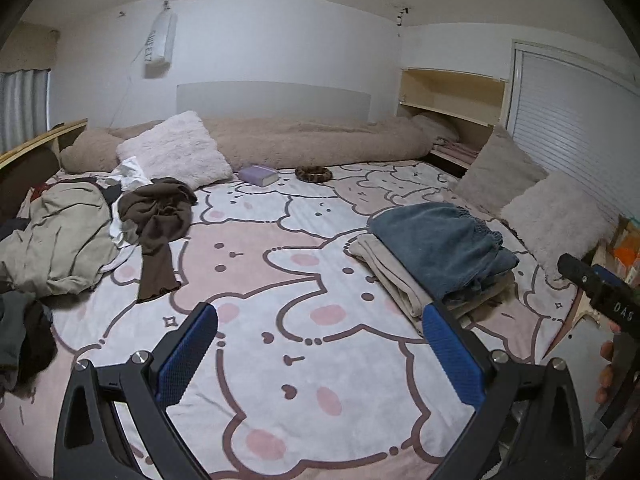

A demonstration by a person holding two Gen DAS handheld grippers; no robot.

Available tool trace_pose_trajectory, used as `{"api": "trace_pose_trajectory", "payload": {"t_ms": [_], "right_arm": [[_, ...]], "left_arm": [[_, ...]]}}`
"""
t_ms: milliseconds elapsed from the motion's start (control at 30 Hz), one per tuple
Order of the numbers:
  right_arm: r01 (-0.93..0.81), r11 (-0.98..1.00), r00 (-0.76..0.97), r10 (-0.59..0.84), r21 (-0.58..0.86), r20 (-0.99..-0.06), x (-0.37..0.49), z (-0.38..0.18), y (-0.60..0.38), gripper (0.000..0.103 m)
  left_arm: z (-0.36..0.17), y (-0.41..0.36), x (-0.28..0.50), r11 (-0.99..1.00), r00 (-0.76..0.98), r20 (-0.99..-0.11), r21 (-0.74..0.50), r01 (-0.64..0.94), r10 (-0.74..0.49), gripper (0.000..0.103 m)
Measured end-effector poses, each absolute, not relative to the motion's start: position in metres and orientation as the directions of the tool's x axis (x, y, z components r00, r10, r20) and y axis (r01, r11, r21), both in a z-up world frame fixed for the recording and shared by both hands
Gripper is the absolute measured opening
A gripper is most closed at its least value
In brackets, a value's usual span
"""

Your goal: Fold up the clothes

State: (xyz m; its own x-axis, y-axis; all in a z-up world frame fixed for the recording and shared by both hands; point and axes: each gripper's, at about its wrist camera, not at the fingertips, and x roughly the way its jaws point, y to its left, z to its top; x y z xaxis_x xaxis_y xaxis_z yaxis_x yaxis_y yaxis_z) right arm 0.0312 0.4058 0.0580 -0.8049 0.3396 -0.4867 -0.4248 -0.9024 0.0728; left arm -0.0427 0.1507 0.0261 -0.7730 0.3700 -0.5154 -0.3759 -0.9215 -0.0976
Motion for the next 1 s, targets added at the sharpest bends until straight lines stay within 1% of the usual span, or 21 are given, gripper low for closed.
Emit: {"api": "trace_pose_trajectory", "payload": {"t_ms": [67,200,367,700,1000], "right_arm": [[-0.420,-0.907,-0.803,0.347,0.045,-0.485,0.032,0.060,0.398,0.103],[-0.389,-0.920,-0.811,0.315,0.052,-0.494,0.033,0.060,0.391,0.103],[-0.357,-0.934,-0.826,0.309,0.014,-0.472,0.037,0.066,0.379,0.103],[-0.336,-0.939,-0.836,0.335,-0.079,-0.434,0.044,0.077,0.355,0.103],[-0.332,-0.940,-0.837,0.334,-0.082,-0.433,0.047,0.079,0.351,0.103]], "left_arm": [[0.028,0.146,-0.039,-0.926,-0.782,-0.509,-0.094,-0.366,0.360,0.103],[0.032,0.136,-0.031,-0.935,-0.799,-0.496,-0.088,-0.345,0.341,0.103],[0.035,0.127,-0.024,-0.942,-0.815,-0.484,-0.072,-0.327,0.320,0.103],[0.038,0.112,-0.018,-0.944,-0.817,-0.480,-0.093,-0.315,0.320,0.103],[0.038,0.108,-0.014,-0.947,-0.817,-0.485,-0.092,-0.306,0.311,0.103]]}}
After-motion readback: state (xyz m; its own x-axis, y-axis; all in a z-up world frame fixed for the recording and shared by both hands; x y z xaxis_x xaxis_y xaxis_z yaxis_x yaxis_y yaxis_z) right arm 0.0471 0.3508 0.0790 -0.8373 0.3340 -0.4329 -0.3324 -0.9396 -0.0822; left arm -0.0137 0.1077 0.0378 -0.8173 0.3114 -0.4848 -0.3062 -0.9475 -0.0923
